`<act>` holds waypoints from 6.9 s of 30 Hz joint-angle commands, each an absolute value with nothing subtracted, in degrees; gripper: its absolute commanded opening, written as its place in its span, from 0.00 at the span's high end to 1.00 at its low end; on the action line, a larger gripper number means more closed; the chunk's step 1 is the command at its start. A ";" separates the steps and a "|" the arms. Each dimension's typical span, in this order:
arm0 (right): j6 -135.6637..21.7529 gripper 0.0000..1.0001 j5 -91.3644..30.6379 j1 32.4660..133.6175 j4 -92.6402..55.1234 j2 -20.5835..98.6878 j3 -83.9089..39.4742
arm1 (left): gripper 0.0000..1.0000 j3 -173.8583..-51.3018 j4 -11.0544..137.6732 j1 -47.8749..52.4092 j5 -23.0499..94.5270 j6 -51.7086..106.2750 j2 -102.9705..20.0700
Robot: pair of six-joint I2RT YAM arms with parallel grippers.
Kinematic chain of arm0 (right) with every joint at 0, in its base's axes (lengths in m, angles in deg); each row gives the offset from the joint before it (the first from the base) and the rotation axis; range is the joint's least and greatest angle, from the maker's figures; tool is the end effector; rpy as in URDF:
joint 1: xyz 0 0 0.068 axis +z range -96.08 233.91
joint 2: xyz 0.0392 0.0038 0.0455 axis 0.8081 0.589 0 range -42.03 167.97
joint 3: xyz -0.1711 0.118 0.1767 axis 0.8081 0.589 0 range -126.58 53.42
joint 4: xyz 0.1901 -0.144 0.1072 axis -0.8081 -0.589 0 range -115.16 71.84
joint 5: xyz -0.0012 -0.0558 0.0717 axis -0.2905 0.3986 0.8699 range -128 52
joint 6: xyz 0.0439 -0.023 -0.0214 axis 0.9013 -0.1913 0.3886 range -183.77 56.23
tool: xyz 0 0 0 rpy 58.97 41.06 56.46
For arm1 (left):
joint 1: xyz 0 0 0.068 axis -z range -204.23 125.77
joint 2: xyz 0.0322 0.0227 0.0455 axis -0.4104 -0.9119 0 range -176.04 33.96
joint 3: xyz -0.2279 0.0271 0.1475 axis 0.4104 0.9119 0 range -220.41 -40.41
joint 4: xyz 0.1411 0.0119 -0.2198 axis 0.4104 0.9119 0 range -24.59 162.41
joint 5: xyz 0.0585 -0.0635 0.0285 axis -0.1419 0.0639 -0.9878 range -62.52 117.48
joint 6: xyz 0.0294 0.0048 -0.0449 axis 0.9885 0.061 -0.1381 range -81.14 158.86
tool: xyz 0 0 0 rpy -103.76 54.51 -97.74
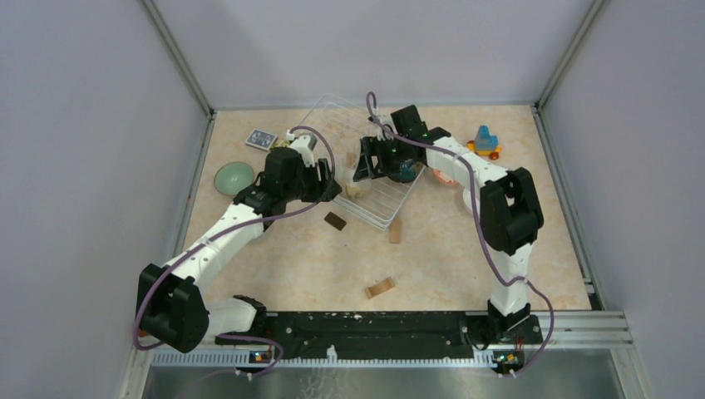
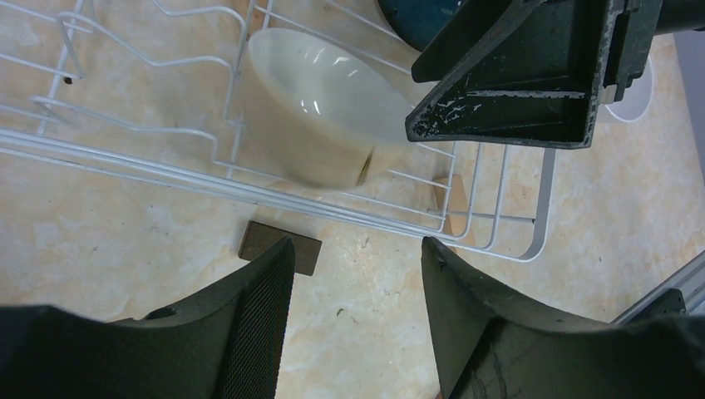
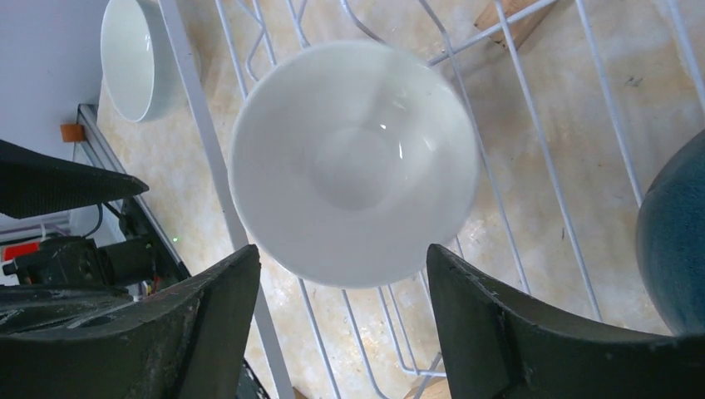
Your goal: Unload the bowls from the dish rack
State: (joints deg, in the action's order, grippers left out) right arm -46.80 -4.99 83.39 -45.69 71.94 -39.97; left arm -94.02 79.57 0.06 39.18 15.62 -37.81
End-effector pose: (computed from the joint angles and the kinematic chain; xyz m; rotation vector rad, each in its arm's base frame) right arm 0.3795 0.2370 0.2474 -0.5518 2.4437 1.0537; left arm 0.2532 -0.1222 0.2867 0.1443 2.1999 -0.6950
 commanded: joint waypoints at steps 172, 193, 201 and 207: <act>-22.20 1.00 -50.60 77.38 -49.76 16.30 7.69 | 0.19 -100.73 73.43 7.27 32.94 14.58 -40.86; -28.43 0.97 -44.29 61.21 -34.06 37.42 3.65 | 0.01 -121.31 72.75 13.47 25.99 19.79 -66.32; -31.52 0.59 -46.78 60.37 -34.48 37.83 2.53 | 0.07 -128.53 71.38 13.40 25.60 20.91 -74.40; -34.31 0.44 -47.09 60.33 -34.55 34.12 3.04 | 0.15 -132.76 71.73 13.34 26.32 20.97 -79.57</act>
State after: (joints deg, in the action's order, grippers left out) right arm -31.76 -45.62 60.83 -36.42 38.24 5.28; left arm -129.12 73.77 13.37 26.33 20.19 -77.07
